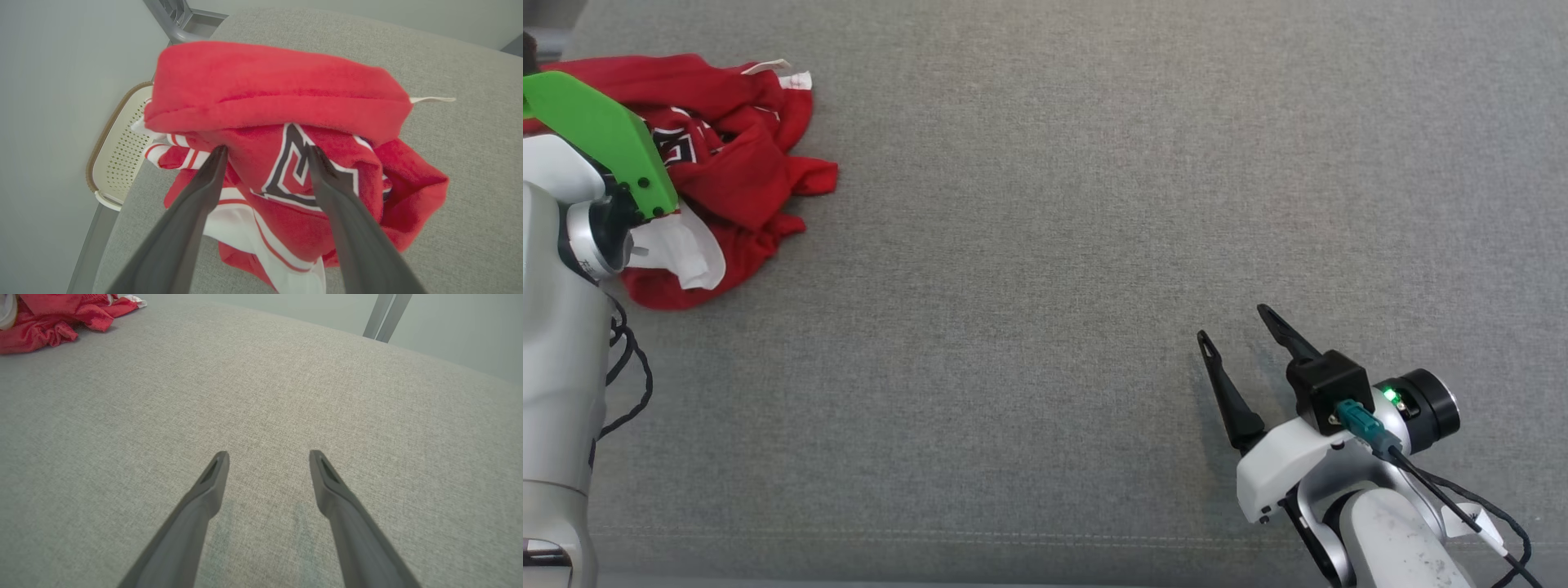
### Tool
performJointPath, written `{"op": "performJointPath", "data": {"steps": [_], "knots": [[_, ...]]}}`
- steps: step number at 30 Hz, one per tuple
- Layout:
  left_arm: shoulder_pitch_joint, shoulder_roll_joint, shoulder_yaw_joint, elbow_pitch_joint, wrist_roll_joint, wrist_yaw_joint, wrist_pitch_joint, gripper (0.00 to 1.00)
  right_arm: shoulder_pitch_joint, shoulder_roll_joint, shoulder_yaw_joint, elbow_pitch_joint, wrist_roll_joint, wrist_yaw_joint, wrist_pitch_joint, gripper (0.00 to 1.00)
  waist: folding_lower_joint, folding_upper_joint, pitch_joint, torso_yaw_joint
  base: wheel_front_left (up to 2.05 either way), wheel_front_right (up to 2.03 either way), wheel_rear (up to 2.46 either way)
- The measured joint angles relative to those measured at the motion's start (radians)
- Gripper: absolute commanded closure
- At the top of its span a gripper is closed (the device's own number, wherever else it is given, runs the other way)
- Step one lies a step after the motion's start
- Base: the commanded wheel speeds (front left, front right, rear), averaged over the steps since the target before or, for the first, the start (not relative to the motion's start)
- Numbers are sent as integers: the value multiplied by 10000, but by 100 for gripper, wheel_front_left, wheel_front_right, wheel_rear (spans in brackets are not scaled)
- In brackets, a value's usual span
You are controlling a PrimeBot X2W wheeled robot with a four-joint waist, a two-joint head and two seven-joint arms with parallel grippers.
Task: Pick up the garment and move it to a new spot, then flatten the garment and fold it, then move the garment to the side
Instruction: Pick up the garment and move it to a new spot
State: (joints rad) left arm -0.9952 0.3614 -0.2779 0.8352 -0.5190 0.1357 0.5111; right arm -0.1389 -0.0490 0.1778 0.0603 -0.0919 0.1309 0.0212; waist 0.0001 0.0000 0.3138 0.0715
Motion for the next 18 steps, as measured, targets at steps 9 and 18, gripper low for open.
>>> {"op": "performJointPath", "data": {"steps": [9,18], "knots": [[-43,107,82,311,-10,495,-140,100,6,0,-144,-121,-73,0,38,0,0,0,668,-342,0,0,0],[-36,12,-127,167,82,370,-874,100,-96,0,-2,251,199,0,-113,0,-1,0,200,-273,0,0,0]]}}
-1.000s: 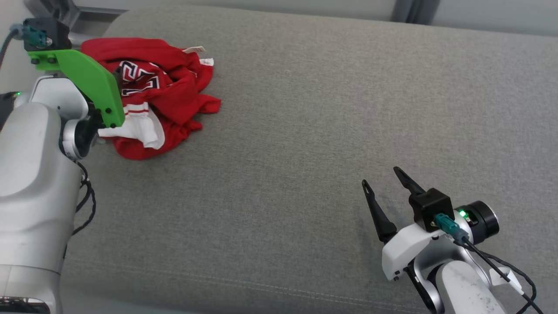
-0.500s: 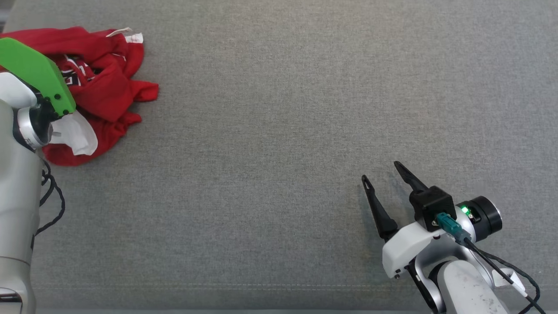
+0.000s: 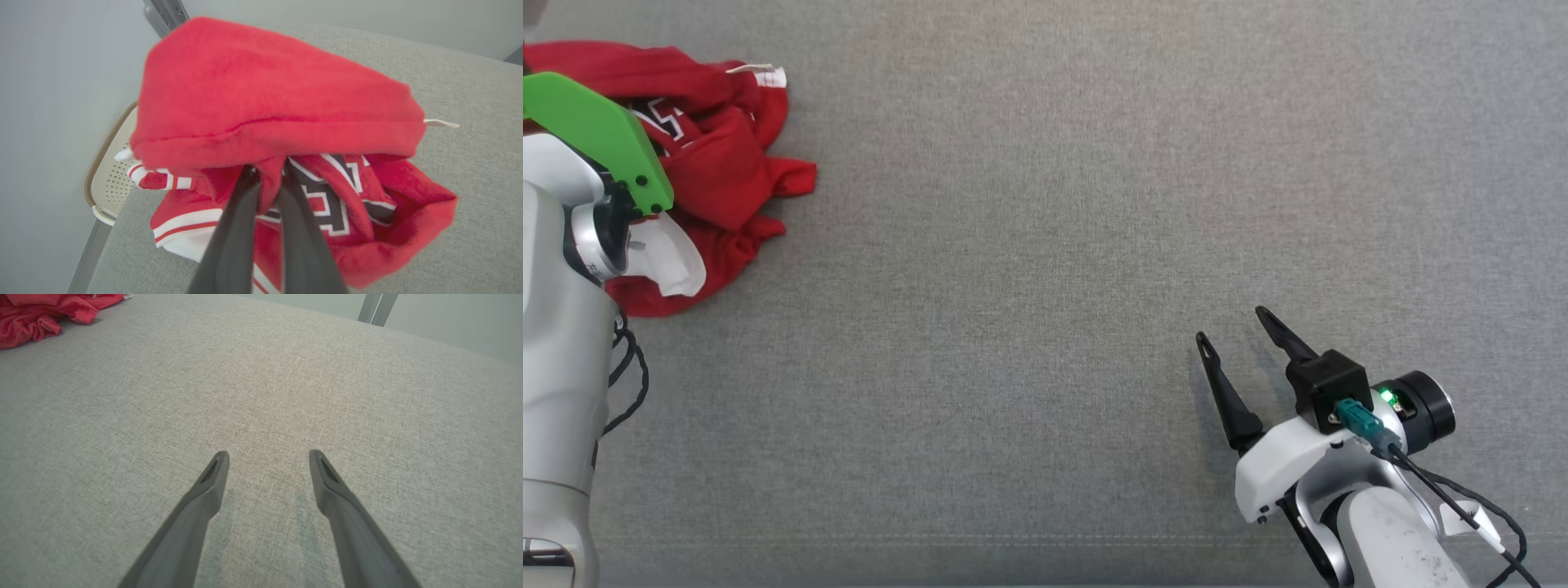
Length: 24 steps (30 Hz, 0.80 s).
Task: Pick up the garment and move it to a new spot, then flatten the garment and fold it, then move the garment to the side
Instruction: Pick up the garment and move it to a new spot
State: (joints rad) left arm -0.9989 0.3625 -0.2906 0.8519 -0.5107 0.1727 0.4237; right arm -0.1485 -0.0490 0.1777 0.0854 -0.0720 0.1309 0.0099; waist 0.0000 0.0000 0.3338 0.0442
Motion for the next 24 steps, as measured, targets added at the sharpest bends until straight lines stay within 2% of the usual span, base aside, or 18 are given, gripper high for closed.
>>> {"op": "performJointPath", "data": {"steps": [11,17,24], "knots": [[-311,-322,-535,-890,148,-759,-729,100,246,4,-10,702,541,0,-320,0,-1,0,-1277,-193,0,0,0],[-397,-1085,-832,-1534,-4,-1233,-957,100,547,0,-19,974,704,0,-391,0,-1,0,-2075,-629,0,0,0],[-348,-2232,-1114,-2387,-500,-1570,-1175,100,654,-2,-69,984,709,0,-378,0,-1,0,-2673,-1602,0,0,0]]}}
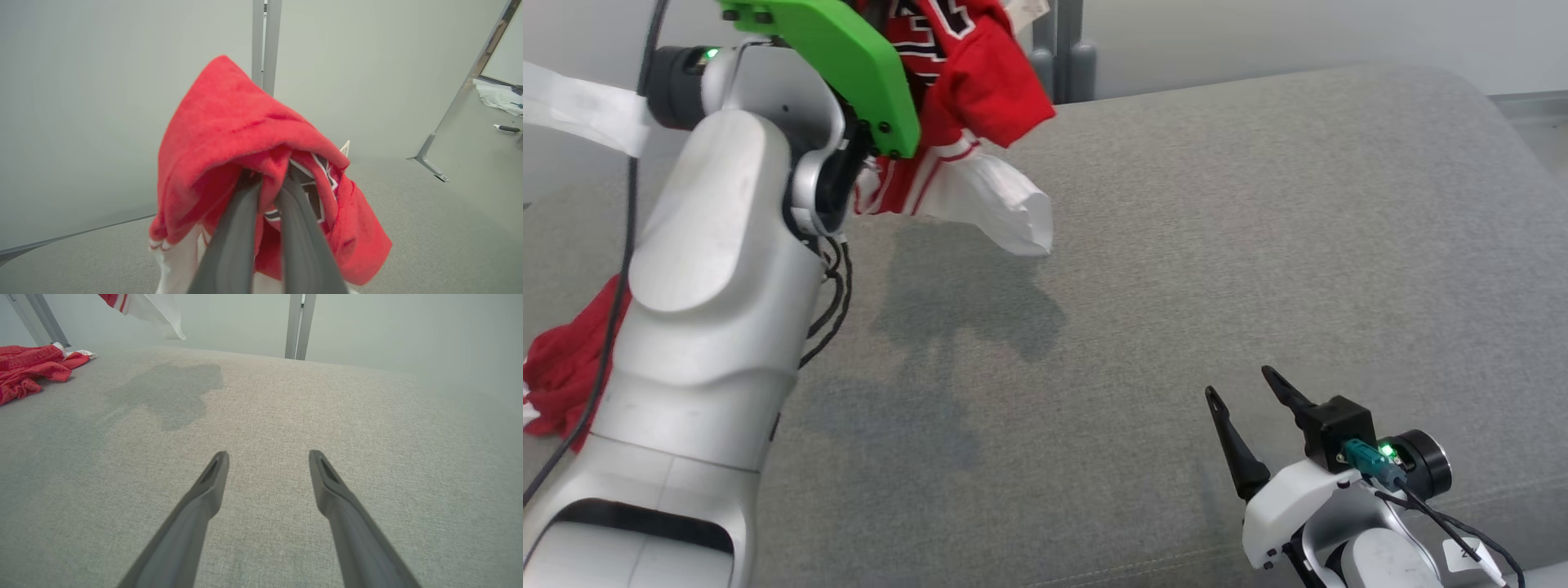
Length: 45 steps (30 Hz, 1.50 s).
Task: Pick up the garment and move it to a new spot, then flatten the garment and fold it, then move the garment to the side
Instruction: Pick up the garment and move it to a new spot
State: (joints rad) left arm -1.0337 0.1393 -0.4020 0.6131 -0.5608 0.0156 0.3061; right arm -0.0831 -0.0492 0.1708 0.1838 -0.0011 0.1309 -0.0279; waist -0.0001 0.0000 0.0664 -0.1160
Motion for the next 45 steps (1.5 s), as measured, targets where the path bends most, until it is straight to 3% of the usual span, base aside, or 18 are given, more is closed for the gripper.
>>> {"op": "performJointPath", "data": {"steps": [6,12,17,24,25,26,27,36,45], "knots": [[517,-650,-566,-527,-276,-249,-167,100,-9,0,-86,-25,90,-2,-38,0,0,0,-213,-841,0,0,0],[1232,-849,-1304,-339,-408,-58,75,100,-61,-6,-84,-8,282,-2,-192,0,0,0,-85,-1453,0,0,0],[1882,-805,-1544,405,-408,79,240,100,-263,-6,-71,48,441,-2,-349,0,0,1,379,-1662,0,0,0],[2503,-345,-1116,1810,-629,552,-176,100,-493,-4,-56,263,543,-2,-550,0,0,0,932,-1907,0,0,0],[2506,-305,-1112,1973,-616,568,-238,92,-496,-6,-69,295,543,0,-585,0,0,0,978,-1928,0,0,0],[2506,-263,-1124,2153,-594,633,-265,55,-507,-4,-75,328,539,-2,-591,0,0,1,1014,-1940,0,0,0],[2507,-232,-1150,2314,-543,639,-291,0,-512,-4,-107,360,537,-2,-594,0,0,0,1030,-1937,0,0,0],[2824,-8,-1158,3118,-608,617,-598,0,-430,0,-224,598,518,0,-616,0,0,0,497,-1608,0,0,0],[3427,-42,-1490,2017,-535,531,-794,0,35,0,-487,554,385,0,-424,0,0,0,-419,-1131,0,0,0]]}}
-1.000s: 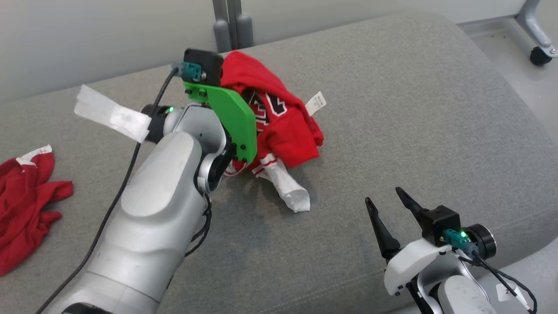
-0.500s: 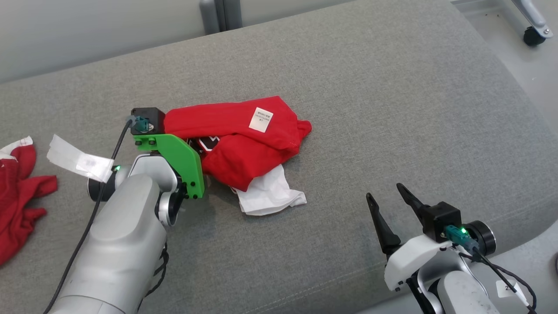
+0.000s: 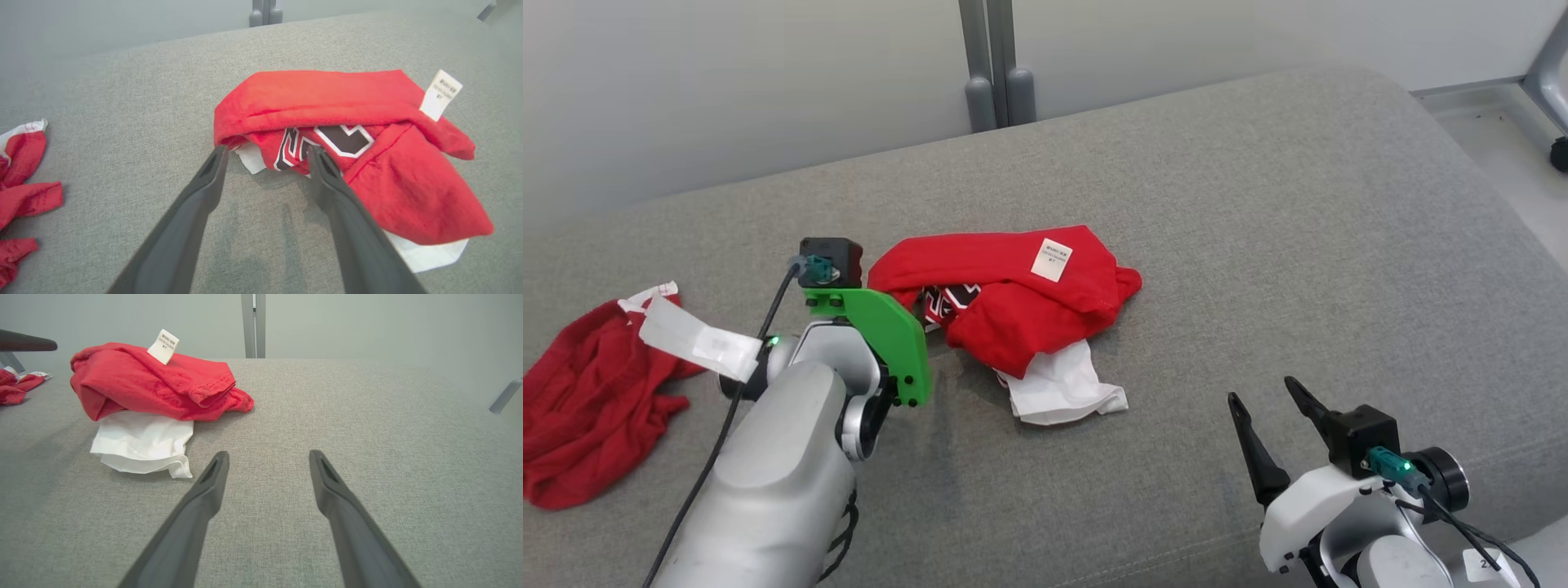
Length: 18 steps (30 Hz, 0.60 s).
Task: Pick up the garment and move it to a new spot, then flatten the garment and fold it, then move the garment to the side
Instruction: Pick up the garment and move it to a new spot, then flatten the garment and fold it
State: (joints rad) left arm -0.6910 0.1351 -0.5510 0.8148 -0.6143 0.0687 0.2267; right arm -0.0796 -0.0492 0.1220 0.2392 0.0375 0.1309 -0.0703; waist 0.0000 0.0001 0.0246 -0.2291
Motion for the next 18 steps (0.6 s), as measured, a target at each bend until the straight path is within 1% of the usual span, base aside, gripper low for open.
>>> {"op": "performJointPath", "data": {"steps": [4,7,12,15,18], "knots": [[48,-48,-378,-924,159,-82,326,0,243,0,-134,-125,-134,0,134,0,0,0,-266,112,0,0,0],[30,-58,-951,-1599,619,-77,848,0,335,0,-173,-253,-167,0,222,0,0,0,-323,7,0,0,0],[-230,-282,-1860,-2631,1175,-73,1758,0,347,-4,-203,-420,-165,0,265,0,0,0,-242,-362,0,0,0],[-275,-414,-2167,-2880,1321,-52,2046,0,313,-6,-165,-470,-123,0,276,0,0,0,-74,-672,0,0,0],[-312,-493,-2272,-2922,1337,109,2121,0,205,-6,-167,-476,29,-2,180,0,0,0,198,-1019,0,0,0]]}}
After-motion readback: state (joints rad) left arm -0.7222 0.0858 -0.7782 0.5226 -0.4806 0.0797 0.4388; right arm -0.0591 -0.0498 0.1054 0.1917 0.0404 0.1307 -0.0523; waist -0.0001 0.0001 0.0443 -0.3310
